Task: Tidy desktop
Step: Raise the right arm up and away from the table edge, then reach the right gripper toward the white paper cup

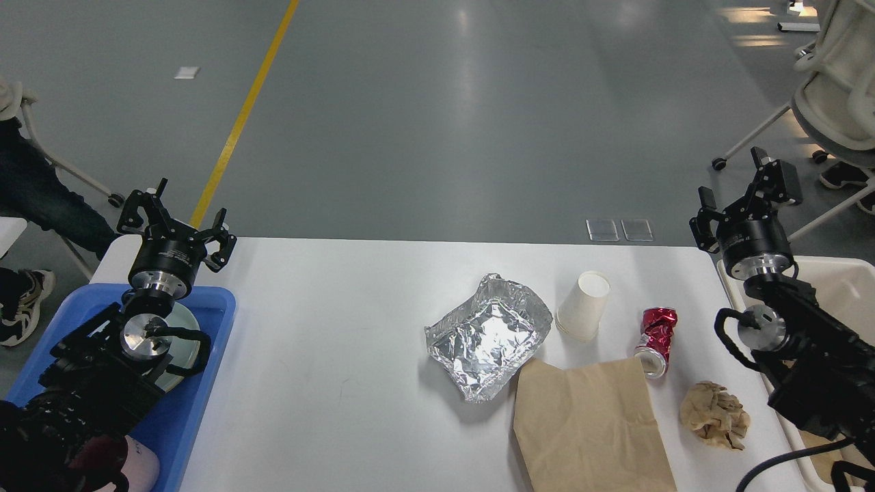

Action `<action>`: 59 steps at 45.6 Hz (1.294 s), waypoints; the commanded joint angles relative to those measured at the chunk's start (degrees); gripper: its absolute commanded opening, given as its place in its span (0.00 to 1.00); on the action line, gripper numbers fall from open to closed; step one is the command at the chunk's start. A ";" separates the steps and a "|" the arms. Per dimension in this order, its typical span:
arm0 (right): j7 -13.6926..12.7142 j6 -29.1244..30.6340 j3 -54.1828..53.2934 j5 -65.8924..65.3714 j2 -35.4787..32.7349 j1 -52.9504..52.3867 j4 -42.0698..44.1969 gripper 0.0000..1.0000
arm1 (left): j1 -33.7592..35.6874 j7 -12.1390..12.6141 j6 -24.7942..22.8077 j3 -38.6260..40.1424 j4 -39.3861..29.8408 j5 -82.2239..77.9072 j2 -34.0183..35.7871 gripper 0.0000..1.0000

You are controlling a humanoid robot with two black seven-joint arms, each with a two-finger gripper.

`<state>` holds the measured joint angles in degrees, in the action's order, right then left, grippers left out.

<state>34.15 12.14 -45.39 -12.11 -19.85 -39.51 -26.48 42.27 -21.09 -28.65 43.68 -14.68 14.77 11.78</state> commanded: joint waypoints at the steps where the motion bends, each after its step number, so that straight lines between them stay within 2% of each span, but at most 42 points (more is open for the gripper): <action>1: -0.05 0.25 14.43 -0.37 -2.12 -3.55 -3.83 1.00 | 0.00 0.00 0.00 0.00 0.00 0.00 0.00 0.96; 9: -0.14 0.16 28.95 -0.37 -10.47 -10.41 -7.62 1.00 | 0.00 0.00 0.00 0.00 0.00 0.00 0.00 0.96; 16: -1.01 0.25 35.62 -0.45 -11.00 -11.38 -7.80 1.00 | -0.08 0.00 0.00 0.00 0.00 0.00 0.00 0.96; 24: -4.97 -0.98 57.40 -0.81 -8.99 -19.37 -8.23 1.00 | 0.00 0.00 0.00 0.00 0.00 0.00 0.00 0.96; 28: -8.65 -1.77 66.64 -0.37 -6.79 -23.67 -8.32 1.00 | 0.00 0.00 0.00 0.00 0.00 0.00 0.00 0.96; 34: -19.63 -1.77 80.26 0.42 -3.45 -30.27 -8.32 1.00 | 0.00 0.00 0.00 0.00 0.00 0.00 0.00 0.96; 37: -22.54 -1.77 86.77 2.00 -1.60 -33.52 -8.24 1.00 | 0.00 0.00 0.00 0.00 0.00 0.00 0.00 0.96; 43: -22.64 -0.63 97.67 3.06 1.82 -40.02 -9.29 1.00 | 0.00 0.00 0.00 0.00 0.00 0.00 0.00 0.96; 47: -22.64 0.42 104.44 3.06 2.97 -45.03 -12.97 1.00 | 0.00 0.00 0.00 0.00 0.00 0.00 0.00 0.96; 52: -22.64 5.25 111.04 3.15 3.59 -51.97 -19.74 1.00 | 0.00 0.00 0.00 0.00 0.00 0.00 0.00 0.96; 59: -22.64 13.86 112.71 3.15 4.90 -57.43 -25.28 1.00 | 0.00 0.00 0.00 0.00 0.00 0.00 0.00 0.96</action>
<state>11.52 19.80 66.05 -8.98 -15.91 -93.17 -48.09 42.29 -21.09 -28.65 43.68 -14.68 14.77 11.78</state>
